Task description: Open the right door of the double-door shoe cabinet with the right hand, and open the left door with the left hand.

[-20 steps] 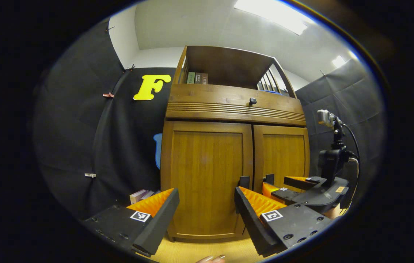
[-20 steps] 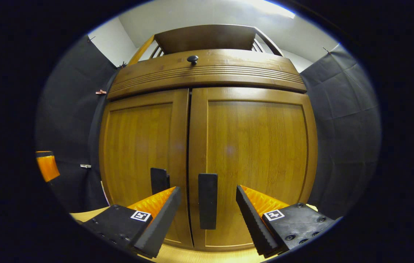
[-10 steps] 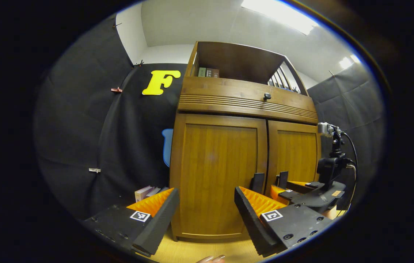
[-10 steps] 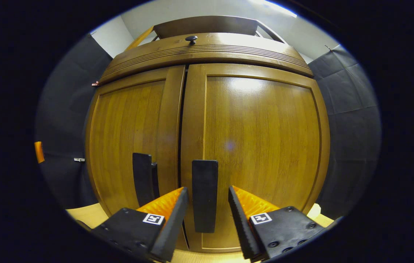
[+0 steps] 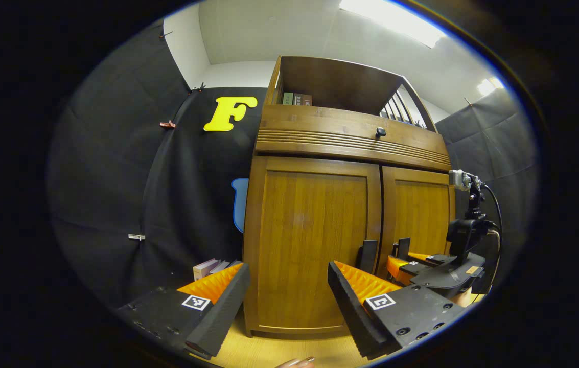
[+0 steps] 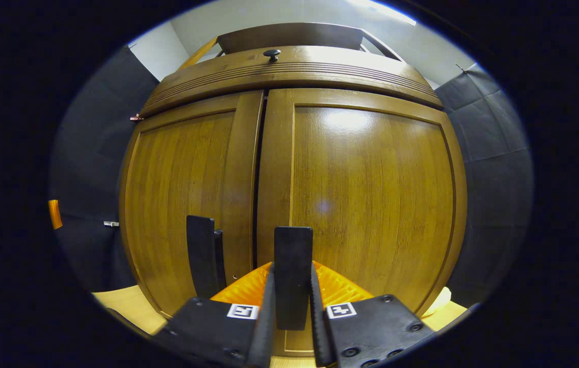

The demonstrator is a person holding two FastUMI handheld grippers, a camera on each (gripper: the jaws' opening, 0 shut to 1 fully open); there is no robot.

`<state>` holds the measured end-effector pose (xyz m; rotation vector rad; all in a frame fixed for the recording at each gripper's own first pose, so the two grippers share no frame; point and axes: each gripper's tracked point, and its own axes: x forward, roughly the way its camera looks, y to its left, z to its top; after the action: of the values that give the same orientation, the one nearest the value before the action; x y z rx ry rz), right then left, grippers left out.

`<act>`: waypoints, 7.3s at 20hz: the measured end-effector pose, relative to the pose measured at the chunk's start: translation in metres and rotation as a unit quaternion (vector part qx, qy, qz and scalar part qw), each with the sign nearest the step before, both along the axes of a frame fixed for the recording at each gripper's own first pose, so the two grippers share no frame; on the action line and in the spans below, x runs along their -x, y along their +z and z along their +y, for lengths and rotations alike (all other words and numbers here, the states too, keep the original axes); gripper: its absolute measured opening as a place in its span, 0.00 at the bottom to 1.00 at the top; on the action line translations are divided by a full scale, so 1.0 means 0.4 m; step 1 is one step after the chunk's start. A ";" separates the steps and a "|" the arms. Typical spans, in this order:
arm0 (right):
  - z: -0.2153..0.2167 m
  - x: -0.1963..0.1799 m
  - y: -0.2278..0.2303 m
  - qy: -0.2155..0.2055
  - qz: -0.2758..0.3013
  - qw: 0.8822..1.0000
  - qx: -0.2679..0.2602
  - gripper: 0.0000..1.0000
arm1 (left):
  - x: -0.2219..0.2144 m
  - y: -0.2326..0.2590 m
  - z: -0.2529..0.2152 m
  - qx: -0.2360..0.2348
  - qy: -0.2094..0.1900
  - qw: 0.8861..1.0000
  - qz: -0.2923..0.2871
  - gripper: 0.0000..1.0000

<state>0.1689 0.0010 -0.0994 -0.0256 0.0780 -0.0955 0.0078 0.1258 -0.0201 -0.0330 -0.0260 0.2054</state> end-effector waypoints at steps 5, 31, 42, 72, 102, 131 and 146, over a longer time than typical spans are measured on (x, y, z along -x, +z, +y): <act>0.003 0.019 -0.001 0.020 0.016 1.000 0.008 0.20 | 0.020 0.008 0.004 -0.007 0.011 1.000 0.002 0.94; -0.149 0.426 0.116 0.086 0.028 0.996 0.005 0.20 | -0.059 -0.013 -0.224 0.007 -0.045 0.999 0.016 0.96; -0.262 0.515 0.133 0.051 0.022 0.998 0.017 0.19 | -0.172 -0.089 -0.278 0.003 -0.045 0.998 0.038 0.95; -0.647 0.715 0.219 -0.061 -0.039 0.997 0.019 0.12 | -0.374 -0.127 -0.288 -0.029 -0.008 1.000 0.007 0.93; -0.638 0.793 0.306 -0.121 -0.097 0.987 0.036 0.94 | -0.313 -0.175 -0.299 0.010 -0.080 0.996 0.044 0.30; -0.187 0.677 0.210 0.046 -0.061 0.997 0.020 0.95 | 0.070 -0.118 -0.108 0.031 -0.108 0.993 0.047 0.29; -0.016 0.594 0.161 0.140 -0.043 0.989 -0.009 0.95 | 0.183 -0.091 0.102 -0.007 0.001 1.000 0.029 0.17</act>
<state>-0.0686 -0.0055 -0.0351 -0.0134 -0.0114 0.1859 -0.0654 0.1666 -0.0564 -0.0133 0.0301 0.2079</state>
